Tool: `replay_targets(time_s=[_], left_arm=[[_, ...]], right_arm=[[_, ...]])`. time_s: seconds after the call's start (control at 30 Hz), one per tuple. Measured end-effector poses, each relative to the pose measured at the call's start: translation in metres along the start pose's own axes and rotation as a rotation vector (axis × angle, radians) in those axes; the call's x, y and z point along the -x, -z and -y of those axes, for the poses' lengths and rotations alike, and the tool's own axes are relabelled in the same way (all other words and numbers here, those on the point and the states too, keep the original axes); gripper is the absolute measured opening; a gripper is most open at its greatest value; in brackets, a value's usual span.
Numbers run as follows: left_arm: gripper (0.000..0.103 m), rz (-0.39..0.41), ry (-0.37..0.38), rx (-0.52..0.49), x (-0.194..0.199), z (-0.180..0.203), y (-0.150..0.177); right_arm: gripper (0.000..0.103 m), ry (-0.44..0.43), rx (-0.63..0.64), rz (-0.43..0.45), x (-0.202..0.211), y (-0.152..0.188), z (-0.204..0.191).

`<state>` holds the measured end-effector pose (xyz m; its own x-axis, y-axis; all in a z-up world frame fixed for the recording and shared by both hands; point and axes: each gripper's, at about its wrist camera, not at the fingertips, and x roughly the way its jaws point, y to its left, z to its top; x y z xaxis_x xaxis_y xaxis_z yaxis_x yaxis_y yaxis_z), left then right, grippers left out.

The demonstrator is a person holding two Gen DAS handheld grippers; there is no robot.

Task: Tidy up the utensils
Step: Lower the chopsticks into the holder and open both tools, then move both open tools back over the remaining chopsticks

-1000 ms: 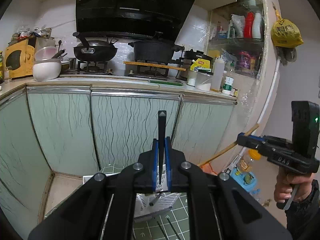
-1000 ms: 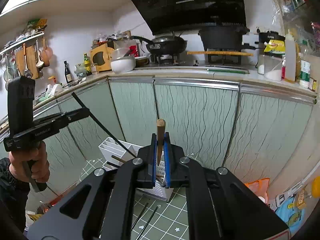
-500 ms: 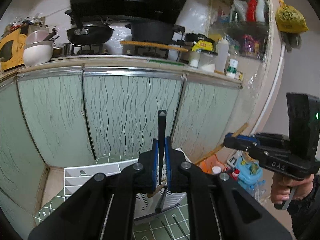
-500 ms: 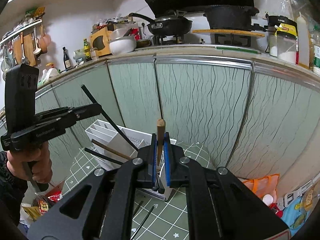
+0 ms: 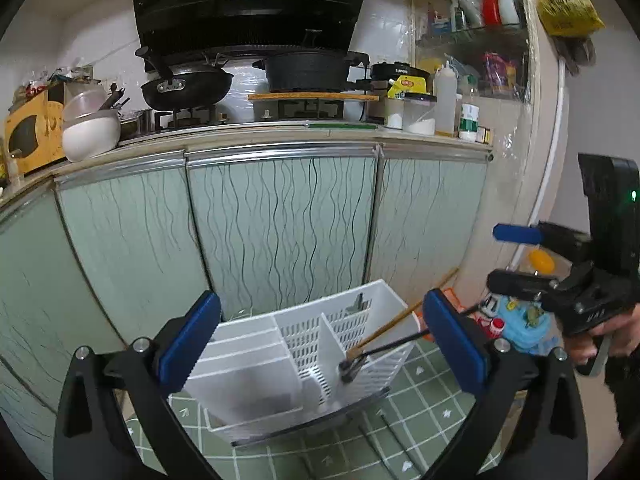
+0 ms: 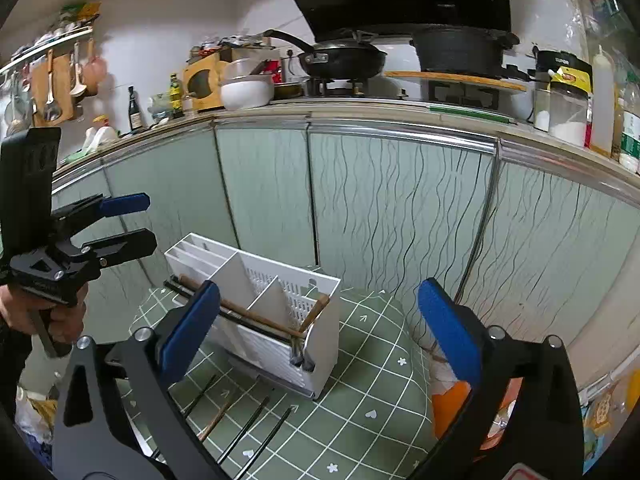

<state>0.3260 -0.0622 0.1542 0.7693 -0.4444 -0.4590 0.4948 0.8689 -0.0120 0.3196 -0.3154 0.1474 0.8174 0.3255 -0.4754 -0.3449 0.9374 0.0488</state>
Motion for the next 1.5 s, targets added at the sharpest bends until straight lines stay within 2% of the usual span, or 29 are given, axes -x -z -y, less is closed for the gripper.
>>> replay_targets(time_s=[0.2,0.53,0.93,1.2,1.5], left_arm=[[0.099,-0.030,-0.015,0.014,0.016,-0.003,0.009],[0.099,-0.012,-0.032,-0.001,0.054,0.013,0.027],[0.099,-0.007,-0.057,-0.032,0.094,0.043,0.072],[0.099,0.007,-0.069,0.016,0.110,0.051,0.105],[0.099,0.017,-0.031,0.067,0.115,0.048,0.140]], right_arm=[[0.095,0.007,-0.019,-0.021,0.015,0.004,0.001],[0.095,0.036,-0.007,-0.020,0.048,0.018,-0.013],[0.095,0.029,0.007,-0.022,0.085,0.071,-0.045],[0.095,0.019,-0.011,-0.034,0.094,0.102,-0.057],[0.095,0.012,0.002,-0.072,0.091,0.141,-0.067]])
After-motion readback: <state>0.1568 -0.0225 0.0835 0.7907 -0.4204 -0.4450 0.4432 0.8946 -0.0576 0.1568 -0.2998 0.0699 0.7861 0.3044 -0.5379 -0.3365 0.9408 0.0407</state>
